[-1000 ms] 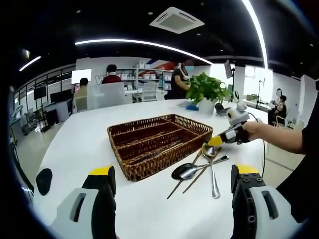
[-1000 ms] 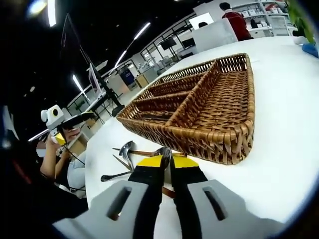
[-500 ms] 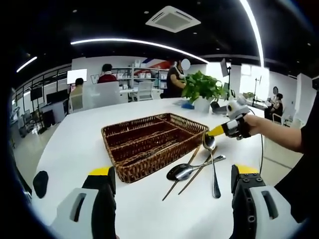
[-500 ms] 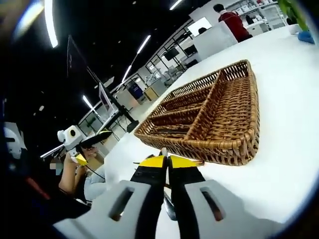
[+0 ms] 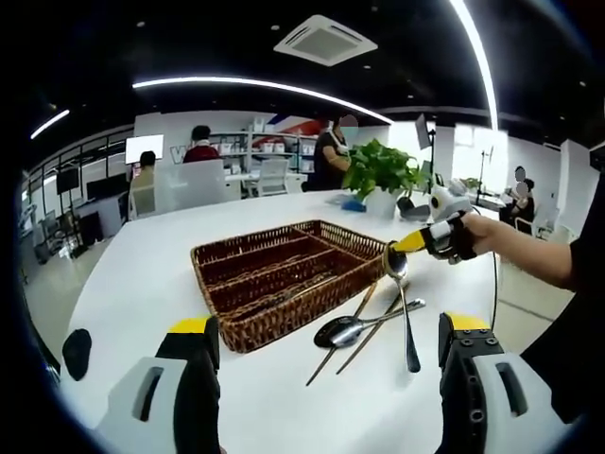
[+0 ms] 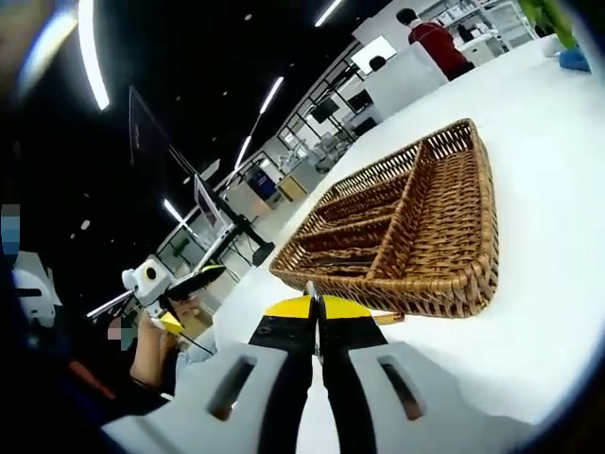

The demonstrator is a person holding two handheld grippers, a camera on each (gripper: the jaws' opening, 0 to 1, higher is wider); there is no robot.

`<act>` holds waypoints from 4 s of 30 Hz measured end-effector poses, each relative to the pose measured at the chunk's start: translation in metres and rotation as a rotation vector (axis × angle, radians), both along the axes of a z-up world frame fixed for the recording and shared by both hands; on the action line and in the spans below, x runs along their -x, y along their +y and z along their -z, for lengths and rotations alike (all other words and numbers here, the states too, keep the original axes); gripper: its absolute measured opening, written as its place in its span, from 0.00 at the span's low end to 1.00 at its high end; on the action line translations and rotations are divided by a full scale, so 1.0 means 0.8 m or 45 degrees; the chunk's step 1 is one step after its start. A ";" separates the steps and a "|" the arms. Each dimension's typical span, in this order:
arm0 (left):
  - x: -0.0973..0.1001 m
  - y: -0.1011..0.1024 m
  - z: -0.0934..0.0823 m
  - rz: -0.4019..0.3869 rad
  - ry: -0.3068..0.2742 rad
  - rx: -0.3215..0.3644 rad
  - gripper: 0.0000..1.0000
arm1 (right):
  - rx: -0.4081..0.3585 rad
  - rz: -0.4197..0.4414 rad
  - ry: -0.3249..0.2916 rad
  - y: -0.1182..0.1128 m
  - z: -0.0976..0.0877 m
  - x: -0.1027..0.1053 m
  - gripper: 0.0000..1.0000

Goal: Arrange the knives, forks, and spoons in their matching storage slots by inserting each utensil handle-first until every utensil is classified and aligned in the correct compartment

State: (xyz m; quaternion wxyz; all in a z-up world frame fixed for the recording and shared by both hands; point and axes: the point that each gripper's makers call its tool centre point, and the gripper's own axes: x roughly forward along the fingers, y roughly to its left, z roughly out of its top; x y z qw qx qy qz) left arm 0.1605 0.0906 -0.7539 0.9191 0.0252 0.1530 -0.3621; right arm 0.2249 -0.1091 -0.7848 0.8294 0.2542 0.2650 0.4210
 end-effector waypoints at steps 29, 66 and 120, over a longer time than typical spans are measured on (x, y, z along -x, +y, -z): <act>-0.011 0.012 -0.004 0.000 -0.014 -0.002 0.99 | -0.084 0.263 -0.084 0.002 -0.062 -0.092 0.00; -0.018 0.009 0.009 0.039 0.024 -0.009 0.98 | -0.081 0.622 0.028 0.019 -0.044 -0.236 0.00; -0.020 0.033 0.029 0.021 0.055 -0.017 0.97 | 0.666 0.528 -0.203 0.048 0.037 -0.283 0.04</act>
